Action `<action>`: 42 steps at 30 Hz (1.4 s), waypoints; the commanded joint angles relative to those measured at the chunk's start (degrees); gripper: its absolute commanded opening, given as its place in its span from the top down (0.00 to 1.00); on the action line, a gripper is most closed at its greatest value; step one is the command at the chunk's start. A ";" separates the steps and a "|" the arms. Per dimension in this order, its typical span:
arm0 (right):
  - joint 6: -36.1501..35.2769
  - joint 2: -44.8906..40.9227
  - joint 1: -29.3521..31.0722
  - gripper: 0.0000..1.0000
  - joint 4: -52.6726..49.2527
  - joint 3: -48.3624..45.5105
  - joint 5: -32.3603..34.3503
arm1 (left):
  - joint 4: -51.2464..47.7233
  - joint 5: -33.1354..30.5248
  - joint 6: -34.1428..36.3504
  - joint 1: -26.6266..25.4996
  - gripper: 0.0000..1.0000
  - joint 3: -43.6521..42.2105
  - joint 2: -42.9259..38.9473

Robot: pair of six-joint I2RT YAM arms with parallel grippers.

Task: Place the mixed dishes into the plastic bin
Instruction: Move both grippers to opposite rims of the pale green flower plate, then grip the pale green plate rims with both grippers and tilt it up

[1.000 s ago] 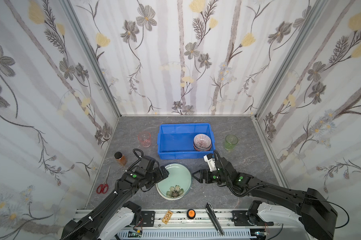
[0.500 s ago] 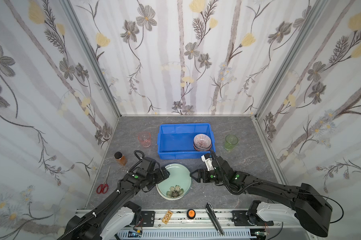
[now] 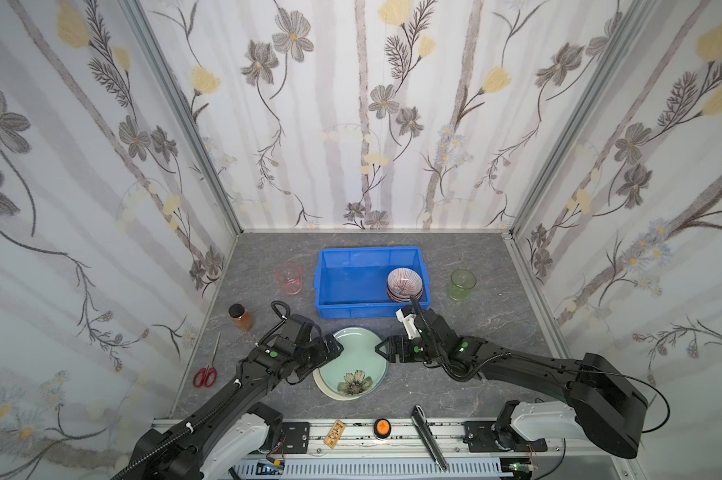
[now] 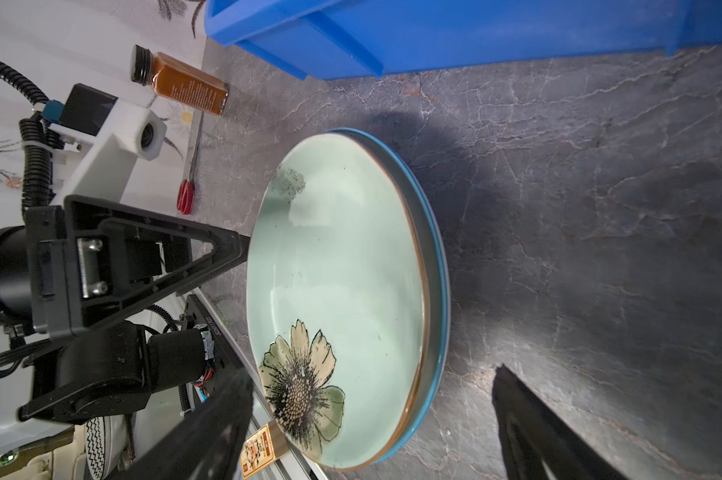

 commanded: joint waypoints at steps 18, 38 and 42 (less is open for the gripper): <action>-0.34 3.42 1.00 0.13 1.08 1.45 -2.09 | 3.79 -1.91 -1.26 -3.28 0.00 1.28 2.12; 0.78 4.02 2.06 0.31 2.65 0.78 -2.29 | 9.82 -0.84 -4.58 -7.17 0.00 1.54 5.22; 1.33 3.67 2.06 0.33 3.36 0.02 -1.97 | 11.06 -0.86 -5.29 -8.42 0.00 1.89 5.81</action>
